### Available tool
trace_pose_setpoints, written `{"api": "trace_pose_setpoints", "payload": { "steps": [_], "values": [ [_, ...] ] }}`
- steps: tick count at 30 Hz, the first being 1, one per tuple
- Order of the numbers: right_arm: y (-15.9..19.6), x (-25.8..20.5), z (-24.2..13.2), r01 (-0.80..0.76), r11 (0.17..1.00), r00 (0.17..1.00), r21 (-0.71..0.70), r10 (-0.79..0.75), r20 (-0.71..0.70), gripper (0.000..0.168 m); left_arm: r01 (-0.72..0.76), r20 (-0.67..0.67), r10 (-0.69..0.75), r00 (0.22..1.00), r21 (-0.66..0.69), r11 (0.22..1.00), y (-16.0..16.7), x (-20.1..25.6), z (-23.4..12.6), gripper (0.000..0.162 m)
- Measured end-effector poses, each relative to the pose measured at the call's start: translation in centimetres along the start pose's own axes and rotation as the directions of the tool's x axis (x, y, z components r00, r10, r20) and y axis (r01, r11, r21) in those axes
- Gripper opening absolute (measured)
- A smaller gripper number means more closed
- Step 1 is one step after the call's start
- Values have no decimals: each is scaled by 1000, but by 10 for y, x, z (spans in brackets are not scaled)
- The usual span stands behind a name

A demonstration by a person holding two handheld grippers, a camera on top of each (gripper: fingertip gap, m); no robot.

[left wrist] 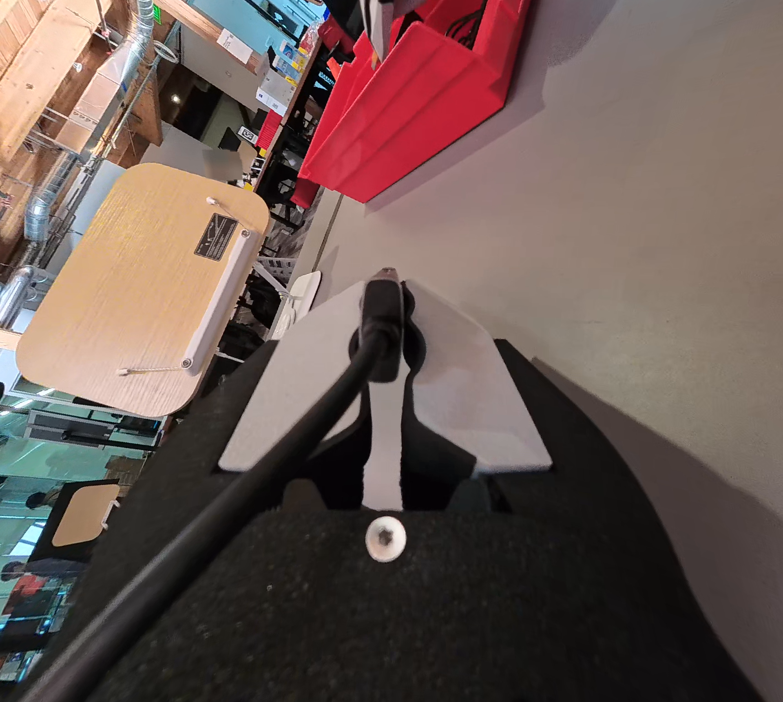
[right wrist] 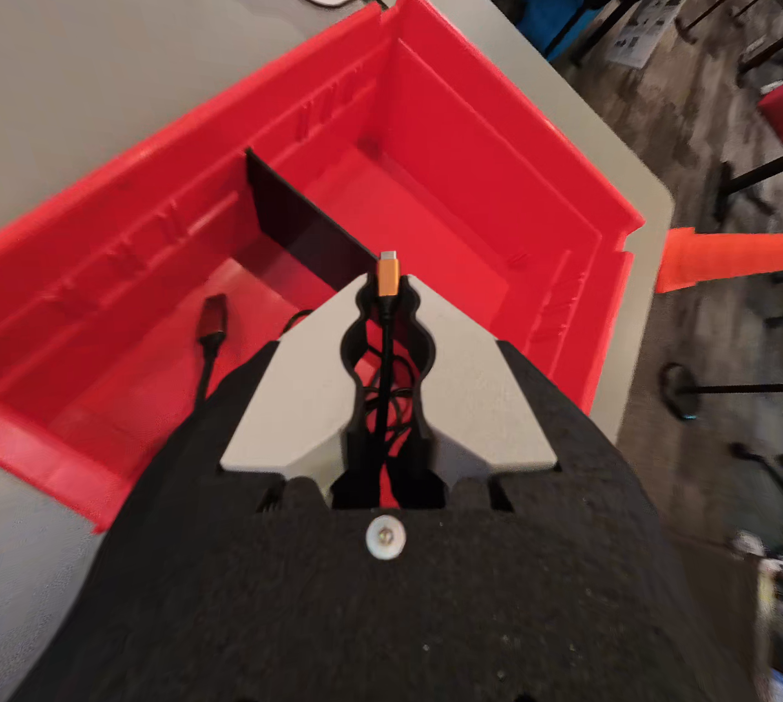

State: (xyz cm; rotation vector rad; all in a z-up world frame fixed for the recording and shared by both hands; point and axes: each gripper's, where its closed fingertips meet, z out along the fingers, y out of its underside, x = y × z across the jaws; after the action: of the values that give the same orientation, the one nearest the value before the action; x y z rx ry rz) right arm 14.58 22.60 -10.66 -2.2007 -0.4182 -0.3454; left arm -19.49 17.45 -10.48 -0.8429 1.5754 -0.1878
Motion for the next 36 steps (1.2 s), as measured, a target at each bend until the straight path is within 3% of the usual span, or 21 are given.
{"api": "trace_pose_setpoints", "payload": {
  "steps": [8,14,16,19,21,25,27,29,31,33,36],
  "values": [
    [3,1,8,278,961,959,10,-277,-55,11,12,13,-12,1000,-3,1000,1,-5,-4,10],
    [45,-20,8,52,974,996,-219,-36,76,13,12,1,-12,1000,2,1000,-1,-2,-4,10],
    [44,-16,10,-22,970,999,-243,33,41,14,13,-4,-13,1000,3,1000,-1,-1,-4,10],
    [47,-20,12,-82,953,994,-293,101,49,47,8,-6,-8,1000,2,1000,-1,0,-4,10],
    [45,-18,10,-103,952,993,-288,117,34,55,8,0,-8,1000,0,1000,-1,-2,-5,10],
    [5,-25,-12,-167,979,981,-119,177,77,55,30,35,-30,999,15,999,-3,-11,-8,10],
    [-49,-63,-39,-213,973,950,84,186,252,52,47,59,-49,997,41,998,-6,-17,-10,10],
    [-103,-122,-80,-273,921,863,277,108,493,53,58,68,-61,996,40,998,-5,-20,-10,10],
    [-136,-185,-116,-294,883,753,367,-23,658,62,67,77,-69,995,29,997,-2,-22,-9,10],
    [-145,-236,-124,-169,893,731,417,-170,661,63,87,66,-92,994,69,994,-7,-22,-12,10],
    [-144,-277,-109,42,866,767,499,-348,539,61,223,-35,-221,975,164,961,-20,-21,-19,10]
  ]
}}
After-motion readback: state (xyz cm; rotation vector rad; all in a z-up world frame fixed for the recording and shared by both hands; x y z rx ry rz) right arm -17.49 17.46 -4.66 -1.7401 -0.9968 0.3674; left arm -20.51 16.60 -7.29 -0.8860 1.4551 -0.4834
